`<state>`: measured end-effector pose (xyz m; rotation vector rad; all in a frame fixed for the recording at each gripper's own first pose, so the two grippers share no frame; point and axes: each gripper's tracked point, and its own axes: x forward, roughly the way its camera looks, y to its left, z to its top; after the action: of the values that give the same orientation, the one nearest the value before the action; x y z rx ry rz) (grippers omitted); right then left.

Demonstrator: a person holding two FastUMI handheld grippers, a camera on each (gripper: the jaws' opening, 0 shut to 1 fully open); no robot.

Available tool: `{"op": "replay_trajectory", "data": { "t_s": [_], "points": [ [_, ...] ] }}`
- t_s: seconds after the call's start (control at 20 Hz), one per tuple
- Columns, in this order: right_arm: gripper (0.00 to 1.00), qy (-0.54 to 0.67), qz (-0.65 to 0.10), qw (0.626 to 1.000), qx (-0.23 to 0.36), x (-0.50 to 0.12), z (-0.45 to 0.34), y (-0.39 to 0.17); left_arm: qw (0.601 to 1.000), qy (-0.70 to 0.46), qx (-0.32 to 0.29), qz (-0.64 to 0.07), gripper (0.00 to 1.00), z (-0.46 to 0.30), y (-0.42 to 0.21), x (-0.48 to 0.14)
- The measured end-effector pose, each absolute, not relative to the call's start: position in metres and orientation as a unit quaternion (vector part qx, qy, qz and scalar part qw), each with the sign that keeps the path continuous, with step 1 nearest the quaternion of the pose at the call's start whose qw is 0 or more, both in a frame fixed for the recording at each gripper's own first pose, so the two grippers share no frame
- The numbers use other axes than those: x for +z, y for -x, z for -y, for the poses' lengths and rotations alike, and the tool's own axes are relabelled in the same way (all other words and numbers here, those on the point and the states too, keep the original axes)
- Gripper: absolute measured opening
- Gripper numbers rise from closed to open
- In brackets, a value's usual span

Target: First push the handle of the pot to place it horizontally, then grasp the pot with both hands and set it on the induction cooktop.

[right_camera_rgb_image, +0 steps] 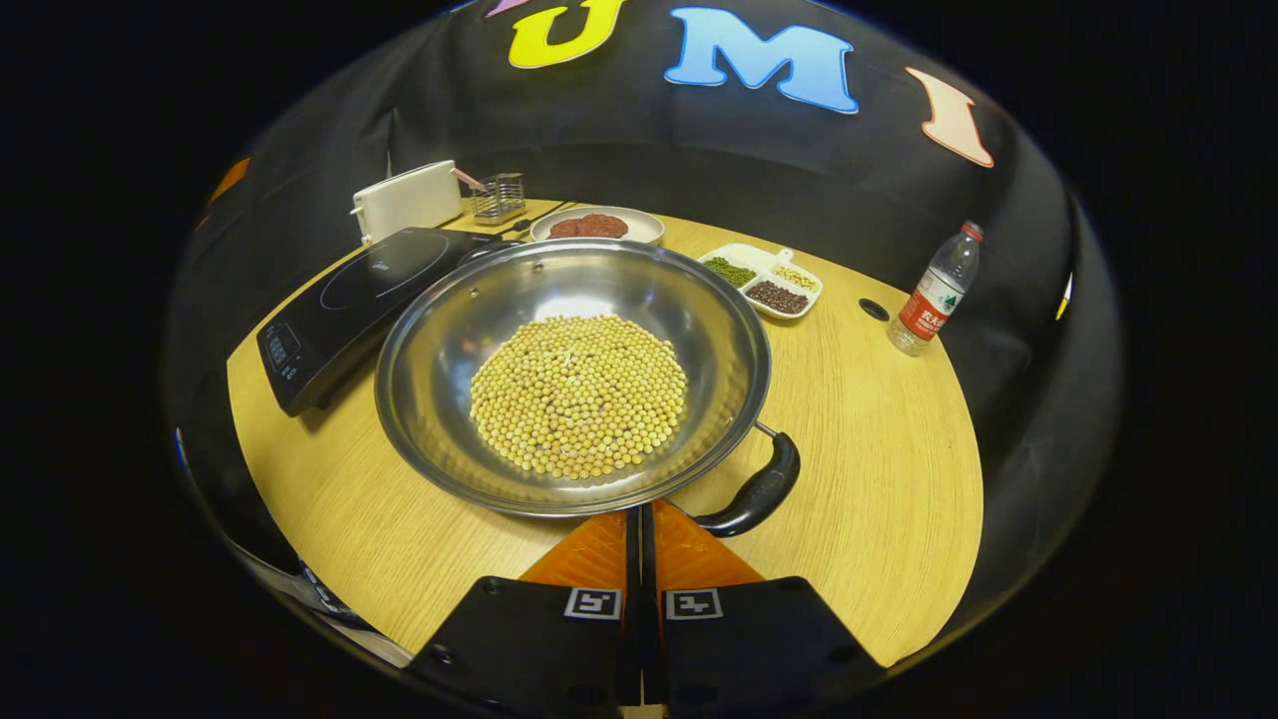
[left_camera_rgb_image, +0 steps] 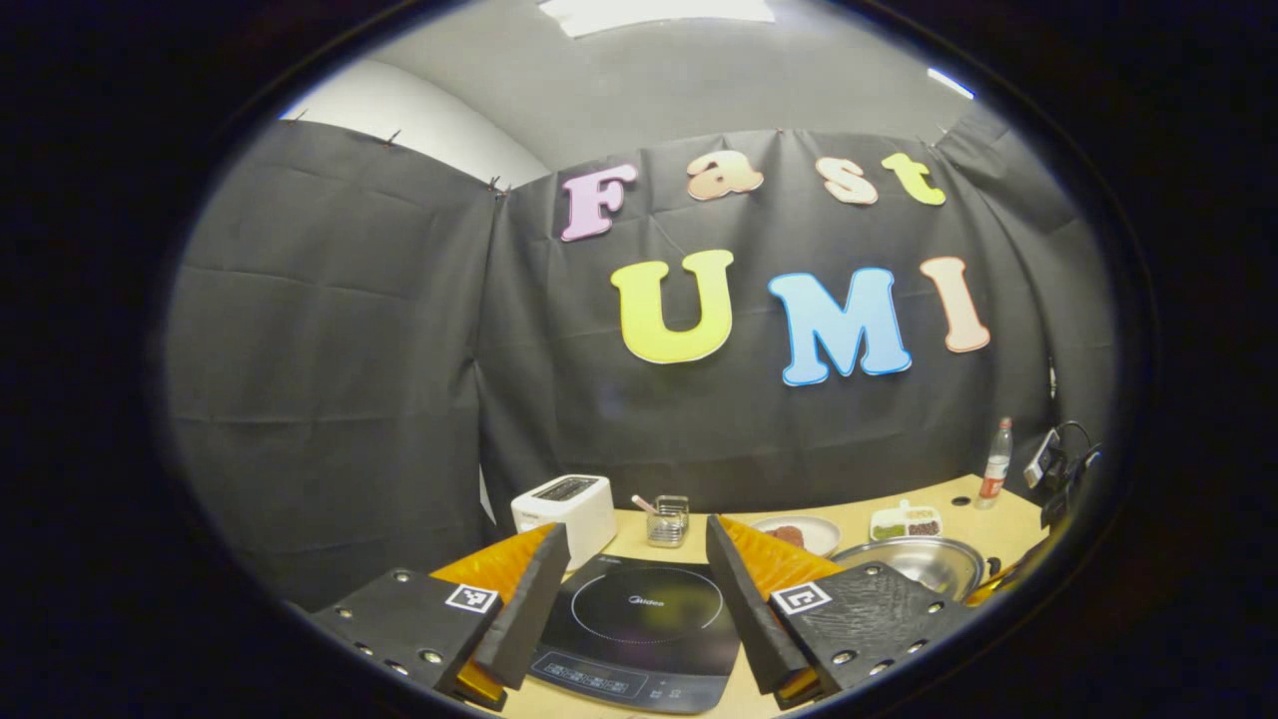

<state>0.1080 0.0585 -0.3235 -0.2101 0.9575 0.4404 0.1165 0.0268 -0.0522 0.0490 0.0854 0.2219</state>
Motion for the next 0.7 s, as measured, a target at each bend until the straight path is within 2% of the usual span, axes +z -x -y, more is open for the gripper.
{"op": "replay_trajectory", "data": {
  "t_s": [0.4,0.45,0.5,0.7],
  "points": [
    [0.02,0.088,-0.460,0.863,0.191,-0.330,-0.037,-0.137,0.991,-0.031,0.122,-0.048,0.81,-0.019,-0.118,-0.055],
    [0.02,0.088,-0.460,0.863,0.189,-0.331,-0.035,-0.141,0.991,-0.031,0.124,-0.050,0.84,-0.019,-0.117,-0.056],
    [0.02,0.086,-0.459,0.864,0.187,-0.331,-0.033,-0.145,0.990,-0.031,0.125,-0.051,0.81,-0.018,-0.116,-0.057],
    [0.02,0.078,-0.457,0.868,0.180,-0.333,-0.028,-0.158,0.990,-0.033,0.126,-0.056,0.81,-0.011,-0.119,-0.061]
  ]
}}
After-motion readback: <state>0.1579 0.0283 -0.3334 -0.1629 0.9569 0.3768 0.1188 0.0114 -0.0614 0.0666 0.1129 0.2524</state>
